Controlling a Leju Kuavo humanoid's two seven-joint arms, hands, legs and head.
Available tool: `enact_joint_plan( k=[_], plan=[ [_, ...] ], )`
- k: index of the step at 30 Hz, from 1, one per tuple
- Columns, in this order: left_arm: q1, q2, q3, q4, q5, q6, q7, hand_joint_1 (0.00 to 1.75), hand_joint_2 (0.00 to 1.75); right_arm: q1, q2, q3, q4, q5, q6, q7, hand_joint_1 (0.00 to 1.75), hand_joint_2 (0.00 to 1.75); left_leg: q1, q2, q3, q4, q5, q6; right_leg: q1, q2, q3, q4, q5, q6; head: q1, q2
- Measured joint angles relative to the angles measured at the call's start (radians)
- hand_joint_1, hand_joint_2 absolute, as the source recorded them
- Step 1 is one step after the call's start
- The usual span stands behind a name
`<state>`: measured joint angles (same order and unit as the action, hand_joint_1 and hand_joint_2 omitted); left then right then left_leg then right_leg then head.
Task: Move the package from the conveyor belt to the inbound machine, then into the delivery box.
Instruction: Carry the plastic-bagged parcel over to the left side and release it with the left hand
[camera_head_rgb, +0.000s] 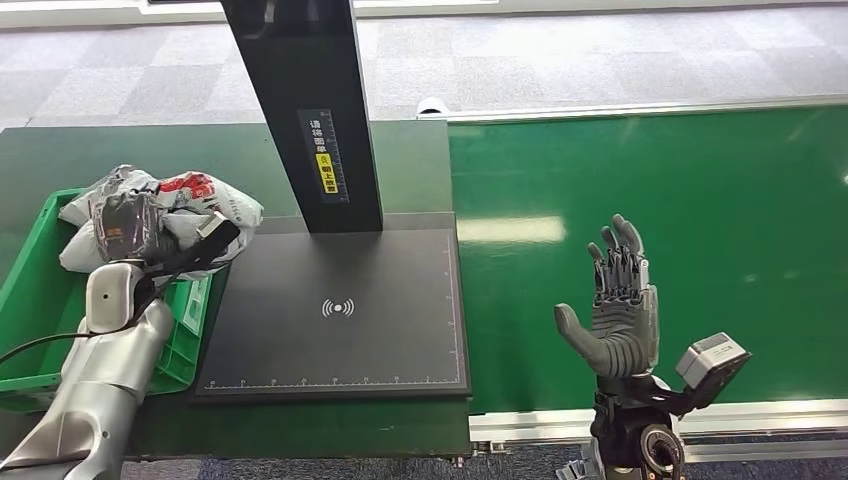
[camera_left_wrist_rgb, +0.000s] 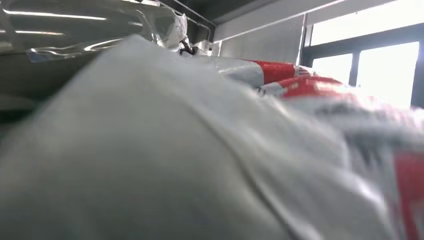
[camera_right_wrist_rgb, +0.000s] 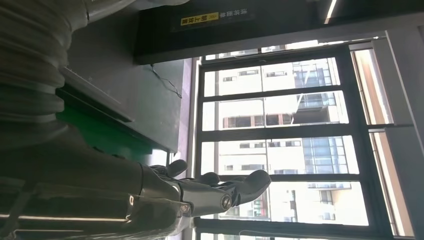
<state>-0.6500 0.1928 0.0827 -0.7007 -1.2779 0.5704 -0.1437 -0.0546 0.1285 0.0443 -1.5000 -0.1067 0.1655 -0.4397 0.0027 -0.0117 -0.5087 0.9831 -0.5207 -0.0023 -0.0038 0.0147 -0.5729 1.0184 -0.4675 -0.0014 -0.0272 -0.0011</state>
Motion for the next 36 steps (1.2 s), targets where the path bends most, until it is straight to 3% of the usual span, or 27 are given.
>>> enact_joint_plan(
  k=[3, 4, 11, 13, 15, 18, 19, 22, 29, 32, 36],
  plan=[
    [-0.032, 0.007, 0.017, 0.078, 0.029, 0.002, -0.032, 0.10, 1.75, 0.001, -0.001, 0.000, 0.004, -0.003, -0.005, 0.000, 0.00, 1.75, 0.000, 0.000, 0.000, 0.000, 0.000, 0.000, 0.000, 0.000, 0.000, 0.000, 0.000, 0.000, 0.000, 0.000],
    [-0.038, 0.009, 0.023, 0.094, 0.043, 0.000, -0.047, 0.00, 1.75, 0.001, -0.001, 0.000, 0.006, -0.004, -0.007, 0.000, 0.00, 1.75, 0.000, 0.000, 0.000, 0.000, 0.000, 0.000, 0.000, 0.000, 0.000, 0.000, 0.000, 0.000, 0.000, 0.000],
    [-0.044, 0.004, 0.119, 0.118, 0.331, -0.102, -0.271, 0.00, 1.75, 0.002, -0.002, -0.001, 0.018, -0.006, -0.012, 0.000, 0.00, 1.75, 0.000, 0.000, 0.000, 0.000, 0.001, -0.002, 0.000, 0.000, -0.001, 0.000, 0.001, -0.001, 0.000, 0.000],
    [-0.040, -0.004, 0.152, 0.102, 0.449, -0.179, -0.327, 0.00, 1.75, 0.002, -0.002, -0.001, 0.020, -0.006, -0.015, 0.000, 0.00, 1.75, 0.000, 0.000, 0.000, 0.000, 0.002, -0.002, 0.000, 0.000, -0.001, 0.000, 0.001, -0.001, 0.000, 0.000],
    [-0.030, -0.018, 0.189, 0.064, 0.630, -0.321, -0.383, 0.00, 1.75, 0.002, -0.002, -0.001, 0.022, -0.006, -0.018, 0.000, 0.00, 1.75, 0.000, 0.000, 0.000, 0.000, 0.002, -0.002, 0.000, 0.000, -0.001, 0.001, 0.001, -0.001, 0.000, 0.000],
    [0.003, -0.047, 0.249, -0.029, 0.941, -0.545, -0.436, 0.00, 0.44, 0.001, -0.003, -0.002, 0.029, -0.005, -0.021, 0.000, 0.00, 1.75, 0.000, 0.000, -0.001, 0.000, 0.002, -0.002, 0.000, 0.000, -0.001, 0.001, 0.001, -0.001, 0.000, 0.000],
    [0.016, -0.057, 0.264, -0.065, 1.023, -0.587, -0.440, 0.00, 0.44, 0.001, -0.004, -0.003, 0.031, -0.005, -0.022, 0.000, 0.00, 1.75, 0.000, 0.000, -0.001, 0.000, 0.002, -0.002, 0.000, 0.000, -0.002, 0.001, 0.001, -0.001, 0.000, 0.000],
    [0.056, -0.089, 0.286, -0.194, 1.188, -0.611, -0.445, 0.00, 1.75, -0.002, -0.005, -0.003, 0.037, -0.003, -0.025, 0.001, 0.00, 1.75, 0.000, 0.000, -0.002, 0.000, 0.001, -0.002, 0.000, 0.000, -0.003, 0.001, 0.001, -0.001, 0.000, 0.000],
    [0.205, -0.187, 0.235, -0.598, 1.267, -0.467, -0.467, 0.00, 1.75, -0.013, -0.007, -0.004, 0.051, 0.038, -0.042, 0.016, 0.00, 1.75, 0.000, 0.000, -0.004, 0.000, 0.001, -0.002, 0.000, 0.000, -0.004, 0.000, 0.001, -0.001, 0.000, 0.000],
    [0.291, -0.231, 0.166, -0.736, 1.291, -0.477, -0.468, 0.00, 1.75, -0.028, -0.008, -0.001, 0.087, 0.102, -0.072, 0.006, 0.00, 1.75, 0.000, 0.000, -0.004, 0.000, 0.001, -0.001, 0.000, 0.000, -0.004, 0.000, 0.001, -0.001, 0.000, 0.000],
    [0.414, -0.294, 0.017, -0.812, 1.304, -0.502, -0.458, 0.00, 1.75, -0.060, -0.008, 0.022, 0.219, 0.201, -0.097, -0.088, 0.00, 1.75, 0.000, -0.001, -0.004, 0.000, 0.001, -0.001, 0.000, 0.000, -0.004, 0.000, 0.001, -0.001, 0.000, 0.000]
  ],
)
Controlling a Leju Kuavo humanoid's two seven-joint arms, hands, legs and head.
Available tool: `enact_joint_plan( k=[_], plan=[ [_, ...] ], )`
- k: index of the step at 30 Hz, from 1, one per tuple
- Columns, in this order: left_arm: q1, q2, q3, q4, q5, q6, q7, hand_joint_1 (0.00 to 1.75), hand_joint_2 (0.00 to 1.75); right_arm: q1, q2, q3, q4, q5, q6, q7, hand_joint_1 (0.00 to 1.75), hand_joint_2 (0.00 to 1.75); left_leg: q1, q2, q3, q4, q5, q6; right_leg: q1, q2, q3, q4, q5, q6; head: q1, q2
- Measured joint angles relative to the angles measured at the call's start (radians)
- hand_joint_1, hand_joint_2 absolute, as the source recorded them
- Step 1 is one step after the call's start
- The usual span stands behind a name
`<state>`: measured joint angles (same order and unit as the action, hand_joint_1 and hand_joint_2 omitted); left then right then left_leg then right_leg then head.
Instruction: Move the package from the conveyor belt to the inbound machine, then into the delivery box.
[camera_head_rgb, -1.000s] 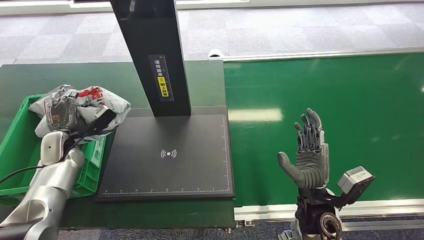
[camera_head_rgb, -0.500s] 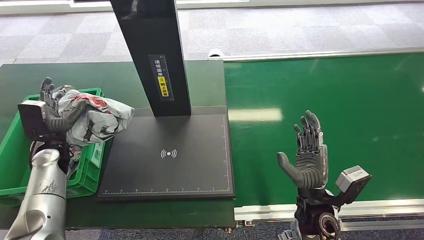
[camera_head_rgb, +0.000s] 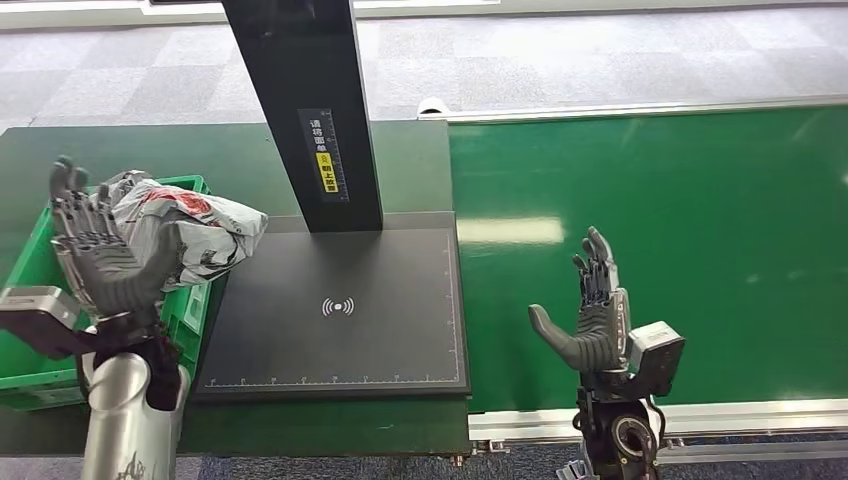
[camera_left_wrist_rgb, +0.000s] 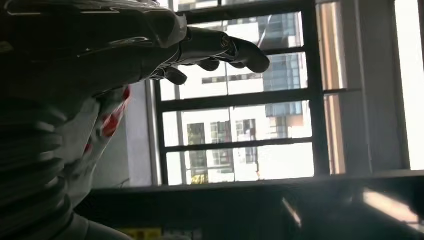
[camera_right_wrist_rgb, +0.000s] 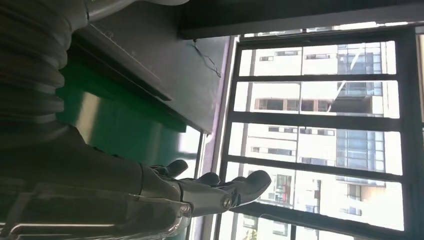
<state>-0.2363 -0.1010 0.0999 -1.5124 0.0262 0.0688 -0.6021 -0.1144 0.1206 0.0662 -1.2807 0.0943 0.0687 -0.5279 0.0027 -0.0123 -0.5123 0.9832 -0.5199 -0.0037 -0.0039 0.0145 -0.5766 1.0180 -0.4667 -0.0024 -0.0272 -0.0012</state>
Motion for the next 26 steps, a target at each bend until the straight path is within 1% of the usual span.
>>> enact_joint_plan(
  k=[2, 5, 8, 11, 17, 26],
  plan=[
    [0.044, -0.030, -0.070, 0.018, 0.016, -0.017, -0.006, 0.00, 1.75, -0.020, 0.001, 0.018, 0.092, 0.050, -0.018, -0.056, 0.00, 1.75, 0.000, 0.000, 0.000, 0.000, 0.000, 0.000, 0.000, 0.000, 0.000, 0.000, 0.000, 0.000, 0.000, 0.000],
    [0.093, -0.074, -0.162, 0.088, 0.016, -0.011, -0.027, 0.00, 1.75, -0.046, 0.007, 0.033, 0.237, 0.115, -0.090, -0.118, 0.00, 1.75, 0.000, -0.002, 0.000, 0.000, 0.000, 0.000, 0.000, -0.001, 0.000, 0.000, 0.000, 0.000, 0.000, 0.000],
    [0.138, -0.103, -0.232, 0.145, 0.007, 0.003, -0.037, 0.00, 1.75, -0.055, 0.014, 0.043, 0.333, 0.154, -0.142, -0.138, 0.00, 1.75, 0.000, -0.002, -0.001, 0.000, 0.000, 0.000, 0.000, -0.001, -0.001, 0.000, 0.000, 0.000, 0.000, 0.000],
    [0.167, -0.115, -0.279, 0.168, 0.001, 0.006, -0.037, 0.00, 1.75, -0.060, 0.026, 0.047, 0.385, 0.161, -0.158, -0.136, 0.00, 1.75, 0.000, -0.002, -0.003, 0.000, 0.000, 0.000, 0.000, -0.001, -0.003, 0.000, 0.000, 0.000, 0.000, 0.000],
    [0.197, -0.117, -0.323, 0.187, 0.001, 0.011, -0.030, 0.00, 1.75, -0.076, 0.045, 0.052, 0.453, 0.172, -0.186, -0.127, 0.00, 1.75, 0.000, -0.001, -0.003, 0.000, 0.000, 0.000, 0.000, -0.001, -0.003, 0.000, 0.000, 0.000, 0.000, 0.000],
    [0.227, -0.113, -0.336, 0.204, 0.024, 0.029, -0.017, 0.00, 1.75, -0.094, 0.058, 0.063, 0.502, 0.173, -0.226, -0.127, 0.00, 1.75, 0.000, -0.001, -0.003, 0.000, 0.000, 0.000, 0.000, -0.001, -0.003, 0.000, 0.000, 0.000, 0.000, 0.000]
  ],
)
